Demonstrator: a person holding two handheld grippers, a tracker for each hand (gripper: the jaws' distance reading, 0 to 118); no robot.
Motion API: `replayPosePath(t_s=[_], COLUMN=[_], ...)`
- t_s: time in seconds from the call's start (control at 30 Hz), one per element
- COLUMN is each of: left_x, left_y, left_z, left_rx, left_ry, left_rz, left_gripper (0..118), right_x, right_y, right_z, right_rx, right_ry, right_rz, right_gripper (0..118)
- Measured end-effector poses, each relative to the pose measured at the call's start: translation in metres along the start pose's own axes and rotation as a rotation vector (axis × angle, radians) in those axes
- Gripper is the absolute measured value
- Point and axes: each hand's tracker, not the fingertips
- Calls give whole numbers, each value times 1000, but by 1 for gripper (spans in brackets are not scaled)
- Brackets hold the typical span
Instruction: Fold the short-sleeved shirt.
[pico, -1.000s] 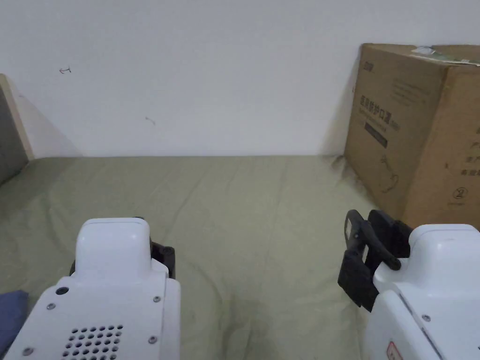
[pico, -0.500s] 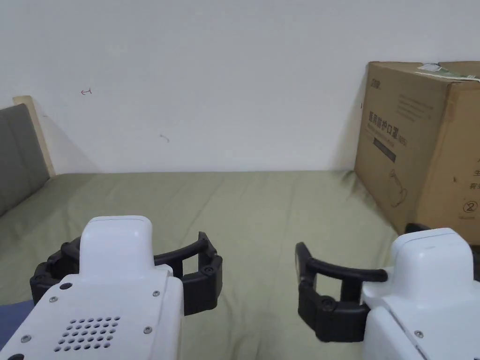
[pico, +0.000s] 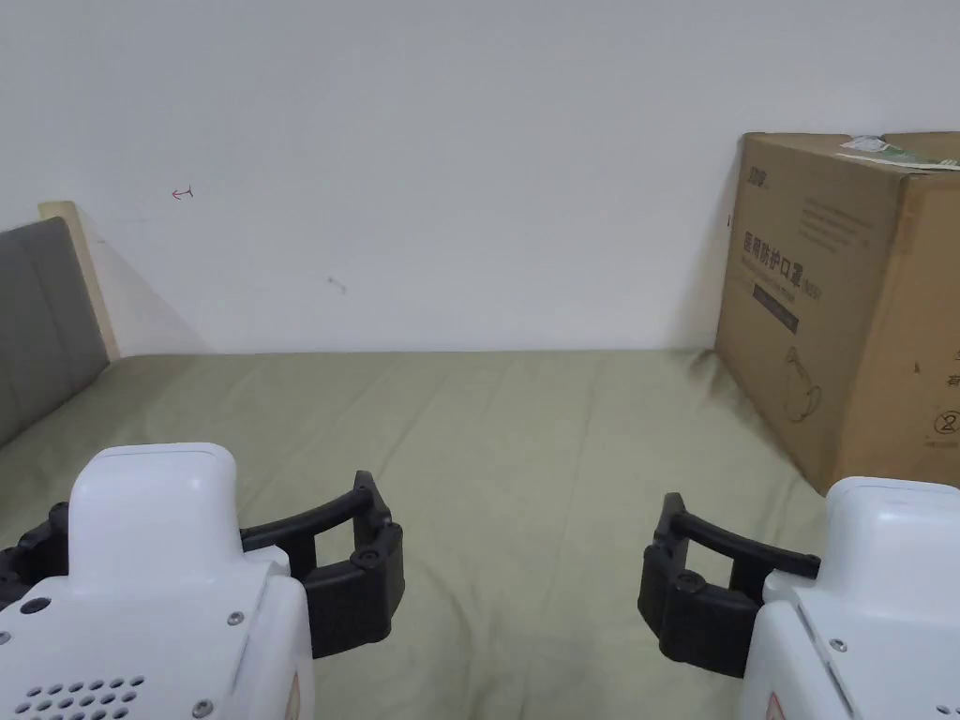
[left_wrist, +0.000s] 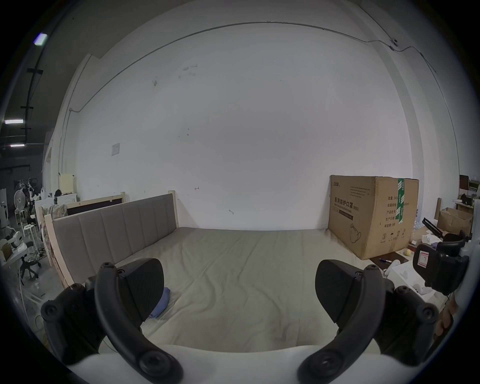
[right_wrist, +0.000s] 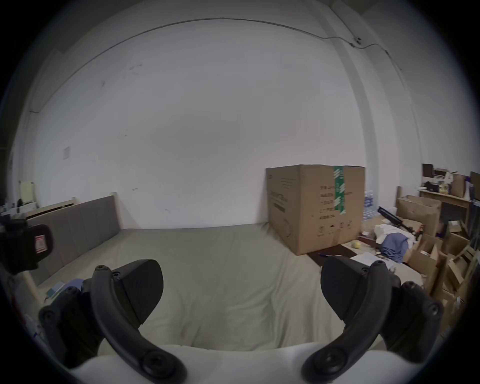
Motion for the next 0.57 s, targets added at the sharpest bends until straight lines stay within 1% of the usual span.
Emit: replayPosePath(t_s=[0.03, 0.07, 0.1, 0.17, 0.2, 0.23, 0.3, 0.37, 0.43, 0.47, 0.5, 0.57], left_x=[0, 0, 1, 2, 3, 3, 3, 3, 2, 3, 3, 3], left_y=[0, -1, -1, -1, -1, -1, -2, -1, -1, -1, -1, 0], left_z=[0, 0, 1, 1, 1, 2, 2, 2, 3, 4, 4, 4], left_rx=[-3, -7, -8, -11, -14, -20, -25, -27, -24, -23, -19, -25], left_ry=[-3, -2, -2, -3, -6, -9, -12, -16, -16, -9, -8, 3], left_rz=[-2, -5, -10, -17, -19, -20, -15, -9, -11, -11, -13, -17], left_gripper=[115, 115, 115, 115, 115, 115, 115, 115, 115, 115, 115, 115], right_x=[1, 3, 4, 1, -1, -3, -7, -8, -9, -9, -10, -10], right_y=[0, 2, 3, 7, 8, 9, 9, 10, 10, 10, 9, 9], right_z=[2, 4, 6, 10, 12, 14, 17, 17, 15, 12, 10, 5], right_rx=[-5, -15, -21, -24, -14, 6, 42, 40, 36, 16, -2, -30], right_ry=[45, 68, 64, 33, 18, 20, 43, 67, 112, 85, 53, 48], right_rz=[-16, -46, -53, -40, -20, -9, 3, 15, 18, 31, 22, -14], right_gripper=[118, 118, 118, 118, 118, 118, 118, 118, 118, 118, 118, 118])
